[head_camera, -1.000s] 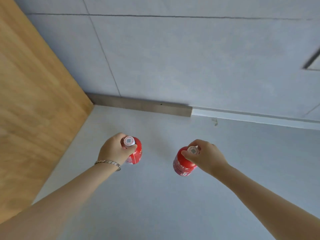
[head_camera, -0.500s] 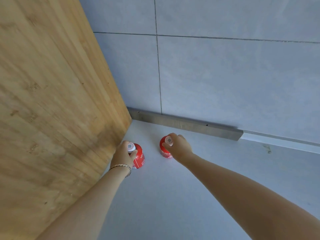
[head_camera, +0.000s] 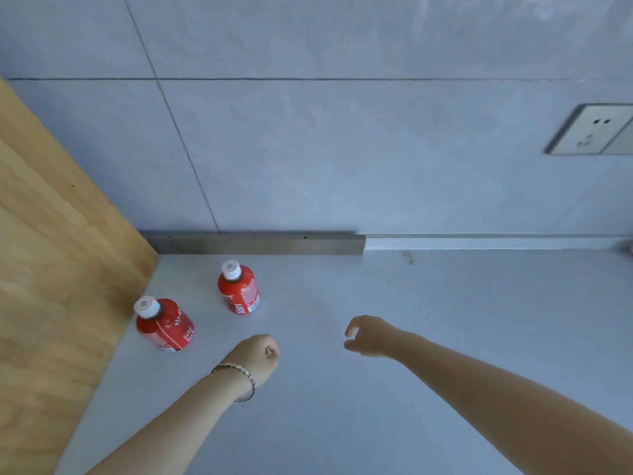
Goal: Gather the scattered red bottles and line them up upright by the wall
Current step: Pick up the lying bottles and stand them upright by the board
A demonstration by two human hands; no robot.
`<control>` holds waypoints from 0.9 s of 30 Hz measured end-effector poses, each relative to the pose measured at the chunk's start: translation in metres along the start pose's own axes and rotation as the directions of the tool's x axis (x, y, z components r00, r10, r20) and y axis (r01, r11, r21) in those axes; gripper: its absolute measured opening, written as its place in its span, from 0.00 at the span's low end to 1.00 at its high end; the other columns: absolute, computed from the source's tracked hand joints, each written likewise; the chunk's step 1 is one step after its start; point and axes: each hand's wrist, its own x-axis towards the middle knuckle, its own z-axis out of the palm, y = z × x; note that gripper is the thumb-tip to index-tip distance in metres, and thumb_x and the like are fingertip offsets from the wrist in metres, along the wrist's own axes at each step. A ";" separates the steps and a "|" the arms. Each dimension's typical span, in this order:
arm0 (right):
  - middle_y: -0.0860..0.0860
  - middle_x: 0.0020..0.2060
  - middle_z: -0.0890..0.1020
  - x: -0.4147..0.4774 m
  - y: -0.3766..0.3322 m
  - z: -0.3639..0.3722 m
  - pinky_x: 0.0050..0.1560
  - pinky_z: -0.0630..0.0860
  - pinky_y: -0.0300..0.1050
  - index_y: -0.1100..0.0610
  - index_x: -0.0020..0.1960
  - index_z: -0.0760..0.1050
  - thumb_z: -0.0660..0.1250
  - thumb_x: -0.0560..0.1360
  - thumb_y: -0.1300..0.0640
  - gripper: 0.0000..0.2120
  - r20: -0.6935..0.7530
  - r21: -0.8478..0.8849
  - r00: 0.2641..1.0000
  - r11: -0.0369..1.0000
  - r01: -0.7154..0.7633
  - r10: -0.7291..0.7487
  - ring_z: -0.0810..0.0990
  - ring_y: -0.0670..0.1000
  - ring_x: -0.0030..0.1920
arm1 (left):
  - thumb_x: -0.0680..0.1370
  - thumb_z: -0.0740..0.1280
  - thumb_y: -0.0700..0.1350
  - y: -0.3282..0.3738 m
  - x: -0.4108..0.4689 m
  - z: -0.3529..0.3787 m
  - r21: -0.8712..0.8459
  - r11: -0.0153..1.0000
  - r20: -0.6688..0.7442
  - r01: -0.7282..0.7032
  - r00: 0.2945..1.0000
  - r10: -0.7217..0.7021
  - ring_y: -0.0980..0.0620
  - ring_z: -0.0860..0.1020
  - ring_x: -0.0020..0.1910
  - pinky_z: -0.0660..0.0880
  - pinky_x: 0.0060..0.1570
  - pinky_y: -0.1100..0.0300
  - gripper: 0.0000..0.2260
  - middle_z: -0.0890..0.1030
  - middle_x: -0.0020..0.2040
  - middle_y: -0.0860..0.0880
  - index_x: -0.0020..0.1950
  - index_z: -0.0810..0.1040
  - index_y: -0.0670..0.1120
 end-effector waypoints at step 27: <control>0.53 0.57 0.76 -0.291 0.766 -0.152 0.53 0.73 0.48 0.55 0.59 0.75 0.61 0.75 0.59 0.14 -0.440 0.242 0.644 0.773 -0.586 0.626 0.76 0.57 0.59 | 0.78 0.59 0.42 0.649 -0.013 0.367 0.244 0.842 0.363 -0.482 0.850 0.382 0.49 0.75 0.44 0.68 0.45 0.62 0.05 0.75 0.43 0.50 0.43 0.72 0.48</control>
